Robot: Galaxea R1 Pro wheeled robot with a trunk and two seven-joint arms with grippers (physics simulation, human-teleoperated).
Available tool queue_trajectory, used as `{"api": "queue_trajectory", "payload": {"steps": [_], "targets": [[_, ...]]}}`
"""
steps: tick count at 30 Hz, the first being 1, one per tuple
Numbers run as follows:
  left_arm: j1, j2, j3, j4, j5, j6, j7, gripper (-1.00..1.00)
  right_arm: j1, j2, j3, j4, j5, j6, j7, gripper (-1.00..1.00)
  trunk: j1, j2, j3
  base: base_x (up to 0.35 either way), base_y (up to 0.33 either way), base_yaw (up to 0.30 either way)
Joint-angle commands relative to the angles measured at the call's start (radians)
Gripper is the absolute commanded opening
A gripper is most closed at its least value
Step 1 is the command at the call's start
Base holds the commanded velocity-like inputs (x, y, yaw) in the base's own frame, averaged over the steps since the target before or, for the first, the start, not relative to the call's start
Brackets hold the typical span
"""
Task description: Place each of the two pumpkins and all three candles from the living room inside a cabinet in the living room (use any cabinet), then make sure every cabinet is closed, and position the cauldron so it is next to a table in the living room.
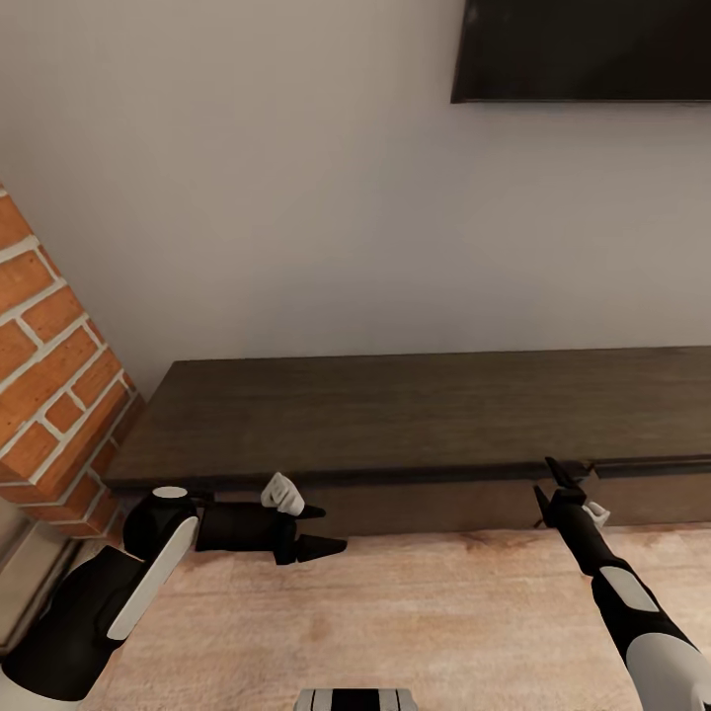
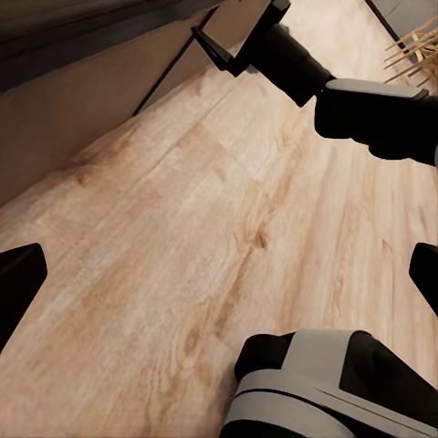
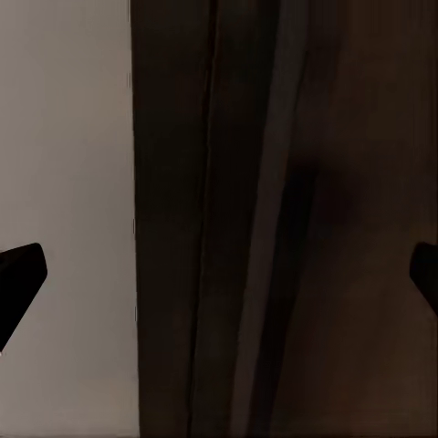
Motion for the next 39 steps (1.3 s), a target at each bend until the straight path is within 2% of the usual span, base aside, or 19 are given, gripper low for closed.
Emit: {"api": "queue_trajectory", "payload": {"steps": [1, 6, 10, 22, 28, 33, 37, 39], "targets": [[-0.001, 0.001, -0.001, 0.000, 0.003, 0.004, 0.000, 1.00, -0.001, 0.000, 0.001, 0.000, -0.007, 0.010, 0.002, 1.00, 0.000, 0.000, -0.001, 0.000, 0.000, 0.000], [-0.001, 0.001, -0.001, 0.000, 0.003, 0.004, -0.001, 1.00, -0.001, -0.001, 0.059, -0.003, -0.008, 0.015, 0.032, 1.00, 0.001, -0.001, -0.008, 0.000, 0.000, 0.000], [-0.001, 0.001, -0.001, 0.000, 0.003, 0.004, -0.001, 1.00, -0.003, -0.001, 0.081, -0.003, -0.007, 0.016, 0.065, 1.00, 0.002, -0.001, -0.020, 0.000, 0.000, 0.000], [-0.001, 0.001, -0.001, 0.000, 0.003, 0.004, -0.001, 1.00, -0.004, -0.001, 0.088, -0.004, -0.007, 0.016, 0.082, 1.00, 0.003, -0.002, -0.028, 0.000, 0.000, 0.000], [-0.001, 0.001, -0.002, 0.000, 0.003, 0.004, -0.001, 1.00, -0.004, -0.001, 0.115, -0.006, -0.007, 0.012, 0.083, 1.00, 0.003, -0.002, -0.028, 0.000, 0.000, 0.000], [-0.001, 0.001, -0.002, 0.000, 0.003, 0.004, 0.000, 1.00, -0.004, -0.001, 0.121, -0.007, -0.007, 0.010, 0.083, 1.00, 0.003, -0.002, -0.028, 0.000, 0.000, 0.000], [-0.001, -0.001, -0.002, 0.000, 0.002, 0.004, 0.000, 1.00, -0.004, 0.000, 0.122, -0.007, -0.007, 0.009, 0.083, 1.00, 0.005, -0.003, -0.043, 0.000, 0.000, 0.000], [-0.001, -0.001, -0.002, 0.000, 0.002, 0.004, 0.000, 1.00, -0.004, 0.000, 0.122, -0.007, -0.007, 0.008, 0.083, 1.00, 0.005, -0.003, -0.043, 0.000, 0.000, 0.000]]}}
